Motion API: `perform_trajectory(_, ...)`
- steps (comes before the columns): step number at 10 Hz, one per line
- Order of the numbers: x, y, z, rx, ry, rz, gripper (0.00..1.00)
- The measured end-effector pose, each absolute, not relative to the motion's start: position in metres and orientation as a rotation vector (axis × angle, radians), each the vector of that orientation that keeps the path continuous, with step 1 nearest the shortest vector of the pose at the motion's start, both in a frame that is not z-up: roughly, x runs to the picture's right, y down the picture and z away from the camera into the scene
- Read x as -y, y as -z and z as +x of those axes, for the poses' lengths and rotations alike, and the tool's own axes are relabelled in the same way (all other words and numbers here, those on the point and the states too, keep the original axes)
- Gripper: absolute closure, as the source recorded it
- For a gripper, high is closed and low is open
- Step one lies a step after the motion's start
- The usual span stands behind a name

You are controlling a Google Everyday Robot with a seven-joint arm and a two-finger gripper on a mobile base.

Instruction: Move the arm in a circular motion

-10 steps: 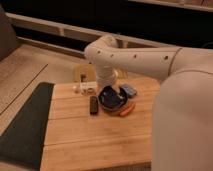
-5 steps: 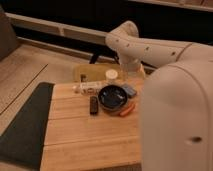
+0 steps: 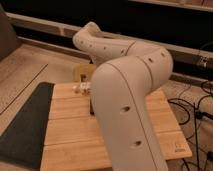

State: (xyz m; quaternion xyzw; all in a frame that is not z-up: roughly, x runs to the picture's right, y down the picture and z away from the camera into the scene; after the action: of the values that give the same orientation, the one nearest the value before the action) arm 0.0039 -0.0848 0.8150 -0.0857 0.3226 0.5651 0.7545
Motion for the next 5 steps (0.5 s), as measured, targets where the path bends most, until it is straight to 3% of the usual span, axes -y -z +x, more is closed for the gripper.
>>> perform_trajectory(5,0.024,-0.778,-0.107,-0.507,-1.067,-0.372,0.35)
